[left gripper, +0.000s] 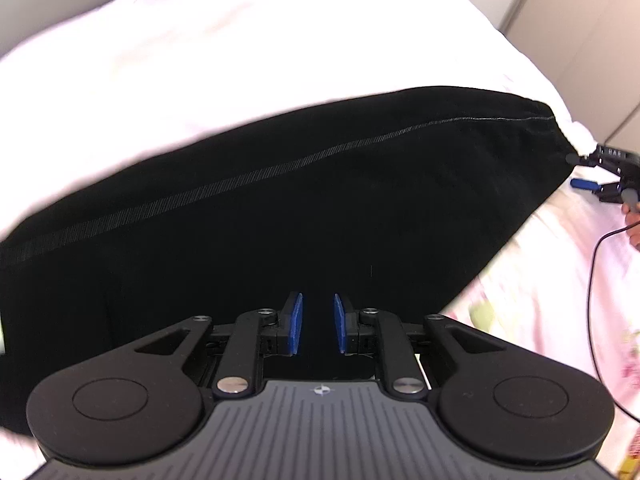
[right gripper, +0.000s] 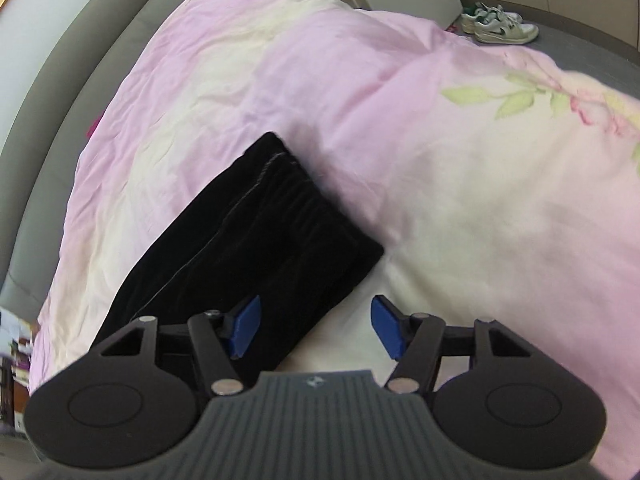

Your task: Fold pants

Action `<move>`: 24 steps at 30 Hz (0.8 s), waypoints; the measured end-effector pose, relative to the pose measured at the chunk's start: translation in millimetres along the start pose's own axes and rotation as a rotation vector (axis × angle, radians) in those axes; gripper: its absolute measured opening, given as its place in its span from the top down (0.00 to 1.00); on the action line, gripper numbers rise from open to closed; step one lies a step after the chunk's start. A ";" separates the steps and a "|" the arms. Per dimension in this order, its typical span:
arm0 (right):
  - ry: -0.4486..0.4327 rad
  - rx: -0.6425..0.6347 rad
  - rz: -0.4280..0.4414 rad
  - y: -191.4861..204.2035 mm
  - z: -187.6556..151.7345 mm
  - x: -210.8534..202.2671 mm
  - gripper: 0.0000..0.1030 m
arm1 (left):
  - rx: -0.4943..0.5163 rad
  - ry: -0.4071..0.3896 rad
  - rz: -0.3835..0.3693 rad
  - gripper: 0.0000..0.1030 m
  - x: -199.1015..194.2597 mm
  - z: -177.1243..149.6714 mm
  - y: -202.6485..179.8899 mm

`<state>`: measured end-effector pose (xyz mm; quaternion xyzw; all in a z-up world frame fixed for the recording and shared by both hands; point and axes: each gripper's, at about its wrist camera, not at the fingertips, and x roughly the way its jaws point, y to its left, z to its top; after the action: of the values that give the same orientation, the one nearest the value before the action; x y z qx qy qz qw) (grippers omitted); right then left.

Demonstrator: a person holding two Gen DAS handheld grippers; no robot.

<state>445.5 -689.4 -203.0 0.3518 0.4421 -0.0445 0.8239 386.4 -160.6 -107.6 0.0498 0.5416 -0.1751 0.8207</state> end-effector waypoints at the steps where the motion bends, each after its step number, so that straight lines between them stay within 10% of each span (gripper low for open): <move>1: -0.003 0.017 0.005 -4.2 1.0 4.0 0.43 | 0.013 -0.003 -0.007 0.81 2.4 11.1 -2.4; 12: -0.108 0.169 0.198 -47.4 0.5 44.3 0.59 | 0.177 -0.096 -0.031 0.81 98.5 100.6 -62.6; 24: -0.144 0.027 0.206 -20.2 6.6 7.4 0.68 | 0.180 -0.094 0.071 0.81 156.5 148.7 -89.5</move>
<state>446.9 -706.8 -217.1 0.4020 0.3428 0.0093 0.8490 540.5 -321.1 -179.1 0.1342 0.4824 -0.1962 0.8431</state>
